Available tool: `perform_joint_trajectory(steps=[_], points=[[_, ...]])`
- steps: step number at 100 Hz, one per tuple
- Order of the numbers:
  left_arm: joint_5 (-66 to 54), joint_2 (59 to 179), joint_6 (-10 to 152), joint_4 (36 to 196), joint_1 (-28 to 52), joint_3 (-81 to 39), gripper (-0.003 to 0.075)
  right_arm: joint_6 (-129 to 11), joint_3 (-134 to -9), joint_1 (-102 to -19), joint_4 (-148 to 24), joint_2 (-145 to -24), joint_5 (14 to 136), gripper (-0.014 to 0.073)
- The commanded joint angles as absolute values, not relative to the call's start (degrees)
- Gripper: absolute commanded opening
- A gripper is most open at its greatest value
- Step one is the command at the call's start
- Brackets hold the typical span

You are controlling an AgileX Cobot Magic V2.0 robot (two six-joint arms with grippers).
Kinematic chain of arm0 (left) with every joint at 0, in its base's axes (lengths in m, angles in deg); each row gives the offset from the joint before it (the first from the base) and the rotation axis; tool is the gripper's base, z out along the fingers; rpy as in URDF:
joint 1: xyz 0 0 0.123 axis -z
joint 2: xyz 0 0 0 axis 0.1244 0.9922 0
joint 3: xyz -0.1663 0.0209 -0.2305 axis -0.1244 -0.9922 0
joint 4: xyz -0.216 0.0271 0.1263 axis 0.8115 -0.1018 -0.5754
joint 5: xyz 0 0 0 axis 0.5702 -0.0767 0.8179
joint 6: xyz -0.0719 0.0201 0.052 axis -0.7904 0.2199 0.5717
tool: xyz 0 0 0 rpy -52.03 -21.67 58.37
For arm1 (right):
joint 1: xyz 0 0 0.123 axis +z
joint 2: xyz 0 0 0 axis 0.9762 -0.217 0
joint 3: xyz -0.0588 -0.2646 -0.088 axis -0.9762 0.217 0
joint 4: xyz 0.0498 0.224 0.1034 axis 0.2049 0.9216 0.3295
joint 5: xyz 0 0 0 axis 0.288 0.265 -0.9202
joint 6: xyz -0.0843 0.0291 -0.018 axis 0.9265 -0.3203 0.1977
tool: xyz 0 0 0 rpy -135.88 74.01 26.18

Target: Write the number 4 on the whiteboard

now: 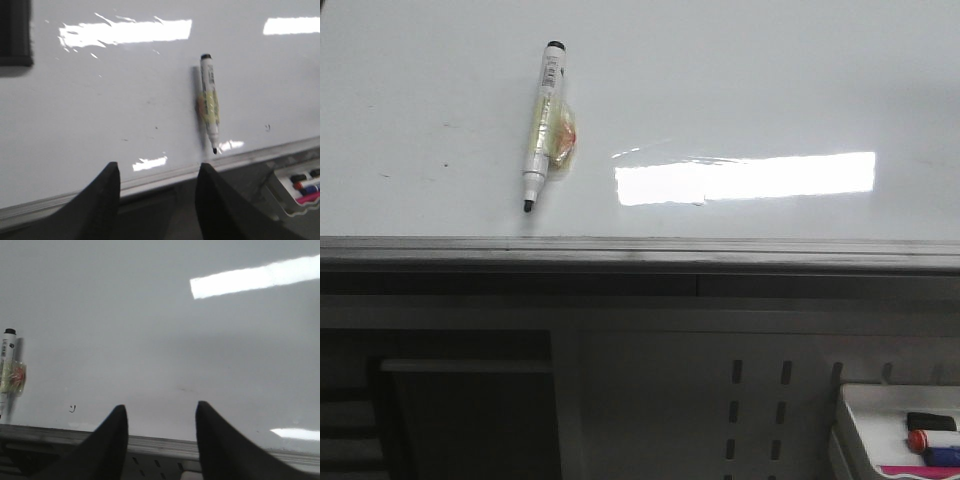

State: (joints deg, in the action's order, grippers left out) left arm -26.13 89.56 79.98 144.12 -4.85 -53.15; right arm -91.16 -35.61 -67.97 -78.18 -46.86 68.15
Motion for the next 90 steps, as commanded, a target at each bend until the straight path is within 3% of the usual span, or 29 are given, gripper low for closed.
perform_joint_trajectory(steps=[1,46,90], points=[[-21.7,95.4,81.5,146.0,-0.4,-50.2,0.0333,-91.0,-37.9,-66.9,-79.0,-48.2,71.9,0.0344],[-6.8,126.1,81.5,148.9,22.0,-37.7,0.0335,-91.0,-39.0,-62.2,-79.3,-48.2,65.6,0.0345],[-2.5,142.2,81.4,151.7,25.7,-27.4,0.0336,-91.0,-42.5,-62.2,-79.3,-48.2,64.2,0.0344]])
